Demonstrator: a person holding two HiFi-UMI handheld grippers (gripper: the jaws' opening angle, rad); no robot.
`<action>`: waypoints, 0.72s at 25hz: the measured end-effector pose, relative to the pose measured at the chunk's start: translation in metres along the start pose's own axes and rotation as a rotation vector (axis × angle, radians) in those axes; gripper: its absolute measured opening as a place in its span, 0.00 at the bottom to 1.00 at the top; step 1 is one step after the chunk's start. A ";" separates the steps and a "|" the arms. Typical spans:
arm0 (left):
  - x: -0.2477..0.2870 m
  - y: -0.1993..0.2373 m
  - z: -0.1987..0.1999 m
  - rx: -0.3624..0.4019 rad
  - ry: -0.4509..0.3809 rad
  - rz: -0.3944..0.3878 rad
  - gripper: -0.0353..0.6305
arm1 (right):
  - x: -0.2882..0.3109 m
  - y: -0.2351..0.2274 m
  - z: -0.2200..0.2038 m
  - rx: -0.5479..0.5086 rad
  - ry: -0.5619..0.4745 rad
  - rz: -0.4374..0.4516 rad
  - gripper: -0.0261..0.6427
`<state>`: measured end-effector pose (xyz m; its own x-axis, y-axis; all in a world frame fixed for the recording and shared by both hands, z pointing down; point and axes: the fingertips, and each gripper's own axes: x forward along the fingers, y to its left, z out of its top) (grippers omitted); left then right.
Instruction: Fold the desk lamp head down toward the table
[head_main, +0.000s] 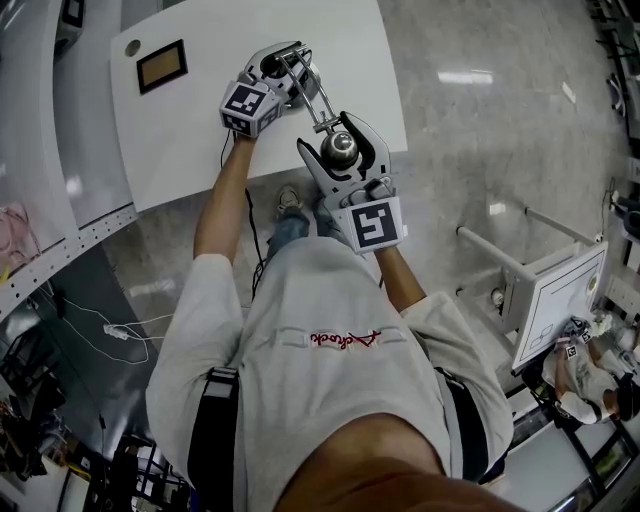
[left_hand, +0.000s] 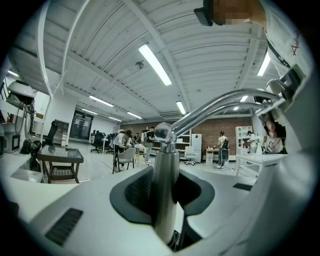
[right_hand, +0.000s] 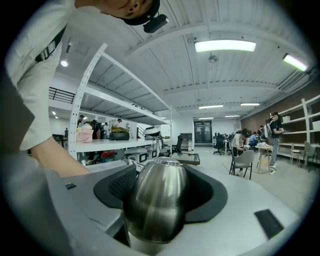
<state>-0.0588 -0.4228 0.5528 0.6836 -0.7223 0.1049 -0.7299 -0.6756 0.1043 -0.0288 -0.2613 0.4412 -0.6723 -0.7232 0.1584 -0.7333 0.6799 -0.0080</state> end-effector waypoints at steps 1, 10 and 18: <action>0.000 0.000 0.000 0.001 0.001 0.001 0.24 | -0.001 0.000 -0.002 -0.003 -0.012 0.000 0.50; 0.001 0.001 0.000 0.000 -0.003 0.004 0.24 | -0.004 0.002 -0.019 -0.042 -0.114 0.003 0.50; 0.001 0.001 0.001 0.002 -0.004 0.006 0.24 | -0.005 0.003 -0.025 -0.056 -0.126 0.000 0.50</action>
<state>-0.0585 -0.4242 0.5518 0.6790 -0.7272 0.1011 -0.7342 -0.6713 0.1016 -0.0253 -0.2530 0.4648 -0.6826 -0.7301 0.0331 -0.7285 0.6833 0.0477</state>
